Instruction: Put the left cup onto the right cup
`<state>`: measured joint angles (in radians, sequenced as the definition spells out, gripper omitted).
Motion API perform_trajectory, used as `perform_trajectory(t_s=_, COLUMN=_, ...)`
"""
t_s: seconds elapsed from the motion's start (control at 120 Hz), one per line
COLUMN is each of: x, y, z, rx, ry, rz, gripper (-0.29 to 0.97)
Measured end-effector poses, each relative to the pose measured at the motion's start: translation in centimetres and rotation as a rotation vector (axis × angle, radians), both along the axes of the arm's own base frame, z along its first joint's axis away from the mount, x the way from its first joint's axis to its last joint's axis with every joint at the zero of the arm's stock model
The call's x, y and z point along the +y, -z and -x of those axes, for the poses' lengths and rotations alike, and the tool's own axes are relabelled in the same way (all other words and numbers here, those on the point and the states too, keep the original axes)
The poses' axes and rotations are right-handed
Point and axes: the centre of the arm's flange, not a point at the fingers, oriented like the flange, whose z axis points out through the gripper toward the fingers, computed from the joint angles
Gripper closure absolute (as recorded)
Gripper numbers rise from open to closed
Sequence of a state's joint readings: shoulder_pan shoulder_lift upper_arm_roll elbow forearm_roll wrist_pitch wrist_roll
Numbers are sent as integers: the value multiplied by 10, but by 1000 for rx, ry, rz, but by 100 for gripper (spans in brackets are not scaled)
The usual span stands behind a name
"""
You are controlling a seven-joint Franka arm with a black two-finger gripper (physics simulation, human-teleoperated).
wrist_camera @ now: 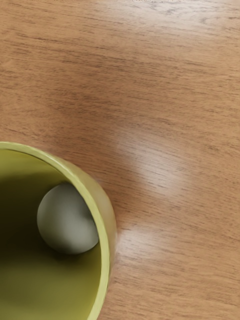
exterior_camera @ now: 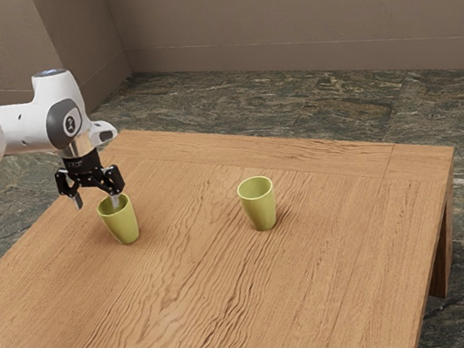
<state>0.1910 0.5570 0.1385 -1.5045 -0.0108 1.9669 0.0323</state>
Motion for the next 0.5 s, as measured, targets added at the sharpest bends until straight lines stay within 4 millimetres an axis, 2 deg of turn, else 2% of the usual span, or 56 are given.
perform_trajectory(t_s=0.5, x=5, y=10, z=0, rx=14, ry=-7, rz=1, gripper=0)
